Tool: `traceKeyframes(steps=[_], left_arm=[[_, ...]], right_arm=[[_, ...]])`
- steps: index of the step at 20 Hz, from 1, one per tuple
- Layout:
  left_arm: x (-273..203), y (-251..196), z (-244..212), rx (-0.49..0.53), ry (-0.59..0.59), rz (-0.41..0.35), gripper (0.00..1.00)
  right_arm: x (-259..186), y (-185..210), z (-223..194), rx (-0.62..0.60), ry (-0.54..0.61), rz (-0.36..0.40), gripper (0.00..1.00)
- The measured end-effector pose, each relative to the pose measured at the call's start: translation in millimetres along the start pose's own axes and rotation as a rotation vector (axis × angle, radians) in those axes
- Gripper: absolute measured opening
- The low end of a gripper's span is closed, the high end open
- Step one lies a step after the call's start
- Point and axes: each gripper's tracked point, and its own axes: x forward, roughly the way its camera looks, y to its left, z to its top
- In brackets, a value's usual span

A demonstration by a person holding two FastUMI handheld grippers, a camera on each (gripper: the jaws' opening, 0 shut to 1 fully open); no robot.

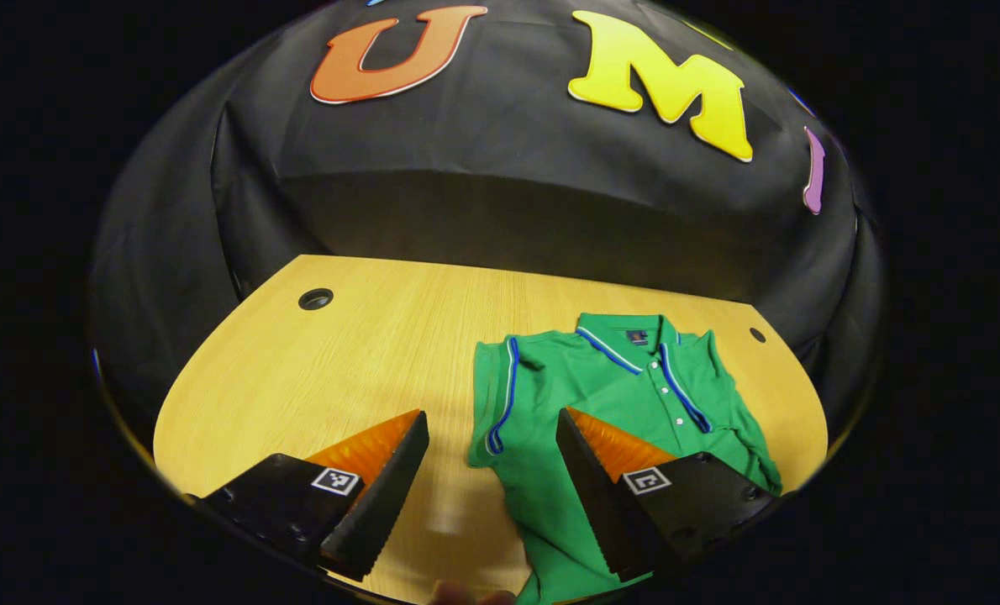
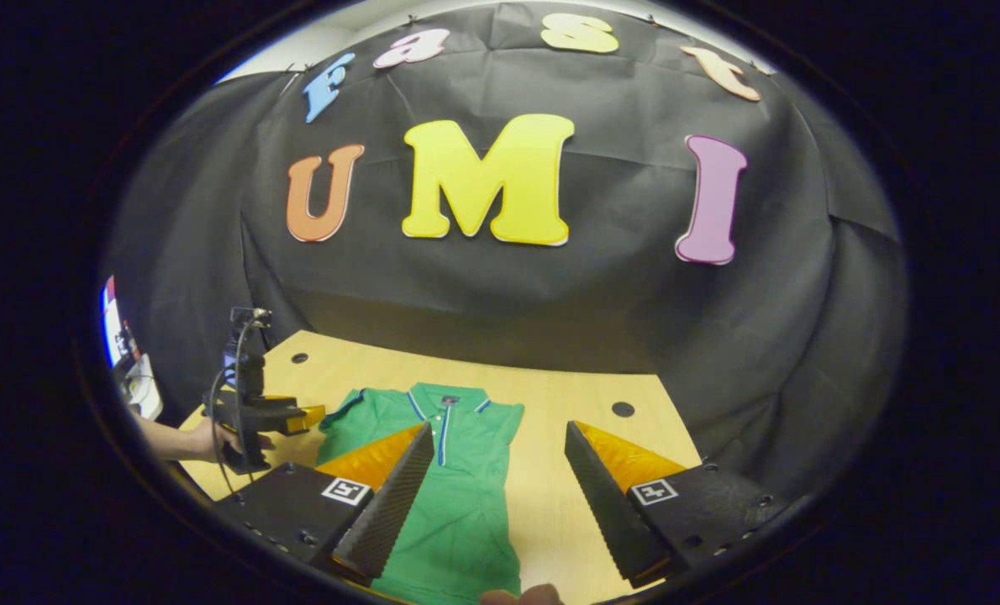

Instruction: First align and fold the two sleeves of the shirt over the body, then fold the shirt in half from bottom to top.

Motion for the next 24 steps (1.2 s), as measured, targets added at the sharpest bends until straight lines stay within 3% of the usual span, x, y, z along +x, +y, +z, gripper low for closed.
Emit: traceKeyframes(steps=[6, 8, 12, 15, 17, 24], left_arm=[[36, 9, -26, 0.04, 0.087, 0.017, 0.97], [43, 16, -28, 0.055, 0.098, 0.027, 0.92], [50, 10, -26, 0.017, 0.092, -0.002, 0.59], [54, 13, -26, 0.024, 0.099, 0.007, 0.27], [53, 13, -27, 0.022, 0.11, -0.009, 0.12], [37, 4, 6, -0.002, 0.033, -0.068, 0.05]], right_arm=[[-9, -12, -8, 0.039, 0.018, -0.025, 0.96], [-14, -15, -8, 0.05, 0.014, -0.031, 0.96], [-16, -16, -19, 0.055, 0.036, -0.041, 0.96], [-15, -15, -29, 0.084, 0.067, -0.045, 0.97], [-16, -17, -32, 0.097, 0.071, -0.047, 0.96], [-12, -8, -40, 0.139, 0.079, -0.021, 0.95]])
